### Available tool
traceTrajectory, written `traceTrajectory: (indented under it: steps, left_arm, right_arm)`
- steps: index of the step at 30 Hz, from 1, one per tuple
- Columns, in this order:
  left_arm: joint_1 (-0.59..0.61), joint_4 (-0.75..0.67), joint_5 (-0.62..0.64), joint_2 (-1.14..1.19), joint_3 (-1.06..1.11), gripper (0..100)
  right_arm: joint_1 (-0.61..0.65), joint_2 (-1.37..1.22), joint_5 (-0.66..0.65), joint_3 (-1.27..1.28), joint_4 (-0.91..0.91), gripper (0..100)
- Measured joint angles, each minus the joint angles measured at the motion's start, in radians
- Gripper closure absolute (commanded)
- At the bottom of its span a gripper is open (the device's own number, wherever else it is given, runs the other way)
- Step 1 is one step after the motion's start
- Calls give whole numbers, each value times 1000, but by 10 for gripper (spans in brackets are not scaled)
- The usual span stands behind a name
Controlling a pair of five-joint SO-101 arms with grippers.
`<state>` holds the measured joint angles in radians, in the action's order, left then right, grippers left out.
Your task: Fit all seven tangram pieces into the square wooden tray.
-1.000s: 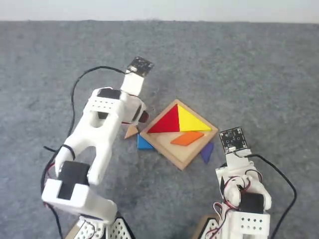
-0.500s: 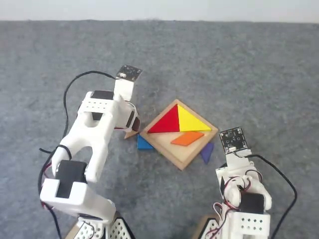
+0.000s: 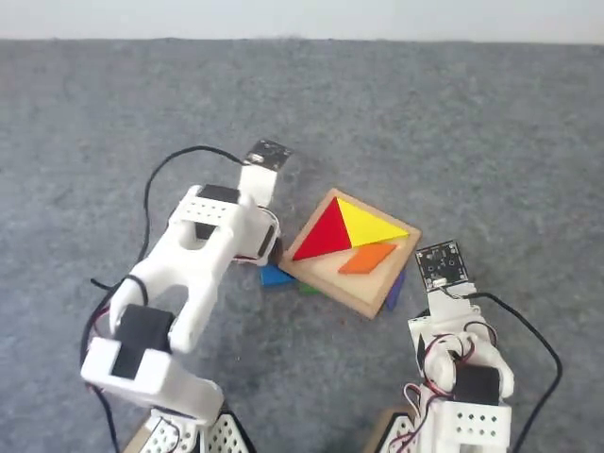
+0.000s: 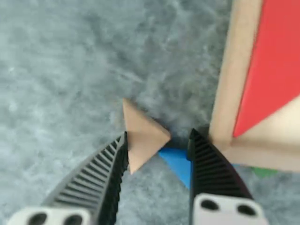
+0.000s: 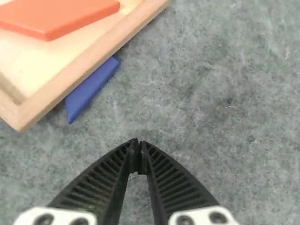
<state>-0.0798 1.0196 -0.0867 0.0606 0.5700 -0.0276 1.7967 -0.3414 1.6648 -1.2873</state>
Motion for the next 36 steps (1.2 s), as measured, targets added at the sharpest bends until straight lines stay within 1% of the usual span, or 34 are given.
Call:
traceTrajectory:
  steps: [3, 5, 6, 9, 12, 16, 19, 28, 36]
  left_arm:
    - [5, -17, 5, -86, 20, 805]
    - [-29, -54, 5, -140, 63, 805]
    - [-61, -75, 3, -155, 83, 805]
    - [-206, -106, -74, -163, 97, 805]
    - [-321, -109, -77, -115, 68, 806]
    - [-334, -112, -77, 35, -14, 833]
    - [-331, -118, -77, 110, -86, 834]
    - [-347, -115, -77, 149, -147, 834]
    - [-516, -118, -72, 150, -150, 834]
  right_arm:
    - [0, 0, 0, 0, 0, 991]
    - [0, 0, 0, 0, 0, 991]
    - [0, 0, 0, 0, 0, 991]
    - [0, 0, 0, 0, 0, 991]
    - [0, 0, 0, 0, 0, 991]
    - [0, 0, 0, 0, 0, 991]
    - [0, 0, 0, 0, 0, 991]
    - [0, 0, 0, 0, 0, 991]
    - [0, 0, 0, 0, 0, 991]
